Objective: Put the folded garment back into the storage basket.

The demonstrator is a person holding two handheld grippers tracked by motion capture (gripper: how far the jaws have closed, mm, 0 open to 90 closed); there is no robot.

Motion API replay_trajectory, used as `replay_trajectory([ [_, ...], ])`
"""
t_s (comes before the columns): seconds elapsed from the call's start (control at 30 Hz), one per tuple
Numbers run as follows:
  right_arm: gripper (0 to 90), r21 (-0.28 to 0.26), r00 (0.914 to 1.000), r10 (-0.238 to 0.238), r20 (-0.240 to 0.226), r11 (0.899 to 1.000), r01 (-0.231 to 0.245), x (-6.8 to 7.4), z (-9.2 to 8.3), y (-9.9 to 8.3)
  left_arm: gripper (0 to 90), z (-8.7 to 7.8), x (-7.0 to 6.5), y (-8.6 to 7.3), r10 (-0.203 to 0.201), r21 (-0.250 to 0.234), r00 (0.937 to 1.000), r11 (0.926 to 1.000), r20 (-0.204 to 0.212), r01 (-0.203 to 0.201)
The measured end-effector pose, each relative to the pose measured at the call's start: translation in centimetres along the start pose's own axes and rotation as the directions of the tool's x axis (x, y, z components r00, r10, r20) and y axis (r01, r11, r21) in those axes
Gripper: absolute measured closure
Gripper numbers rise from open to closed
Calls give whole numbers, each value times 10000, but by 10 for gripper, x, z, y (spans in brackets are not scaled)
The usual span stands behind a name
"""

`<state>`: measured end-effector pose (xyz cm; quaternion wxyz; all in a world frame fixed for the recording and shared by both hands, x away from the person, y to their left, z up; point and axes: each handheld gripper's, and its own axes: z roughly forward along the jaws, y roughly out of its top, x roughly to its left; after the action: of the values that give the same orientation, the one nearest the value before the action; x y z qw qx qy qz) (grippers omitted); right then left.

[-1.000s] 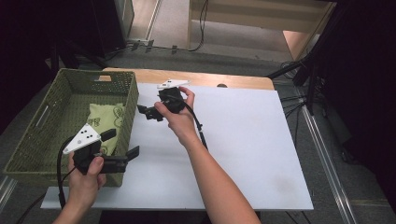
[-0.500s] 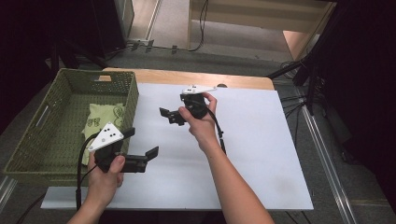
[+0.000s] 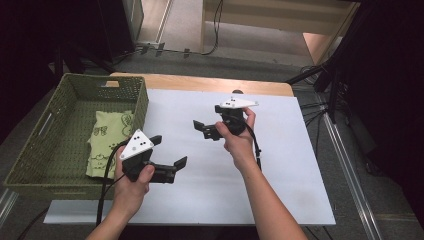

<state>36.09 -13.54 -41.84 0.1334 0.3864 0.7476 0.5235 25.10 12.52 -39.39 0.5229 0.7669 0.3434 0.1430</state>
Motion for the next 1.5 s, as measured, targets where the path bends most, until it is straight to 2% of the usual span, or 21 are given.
replay_trajectory([
  [0.17,0,-85,9992,238,312,9997,-235,-10,-19,-13,0,13,-6,-2,85,91,9998,9999,156,-87],
  [0.37,0,-137,9978,311,593,9994,-303,-21,-42,-30,0,29,-10,-6,173,120,9993,9998,326,-177],
  [0.63,0,-189,9942,343,1020,9993,-325,-29,-68,-56,0,41,-9,-13,128,139,9992,9998,369,-133],
  [0.8,0,-262,9922,567,1106,9982,-541,-33,-81,-71,0,47,-7,-21,80,265,9994,9996,324,-88],
  [1.1,0,-330,9888,578,1373,9980,-538,-33,-100,-93,0,47,0,-35,-21,361,9998,9993,213,14],
  [1.3,0,-491,9866,632,1501,9972,-564,-33,-118,-110,0,44,4,-45,-152,350,9998,9993,114,148],
  [1.5,0,-549,9812,878,1716,9953,-795,-35,-133,-129,0,43,8,-54,-214,429,9997,9989,107,209],
])
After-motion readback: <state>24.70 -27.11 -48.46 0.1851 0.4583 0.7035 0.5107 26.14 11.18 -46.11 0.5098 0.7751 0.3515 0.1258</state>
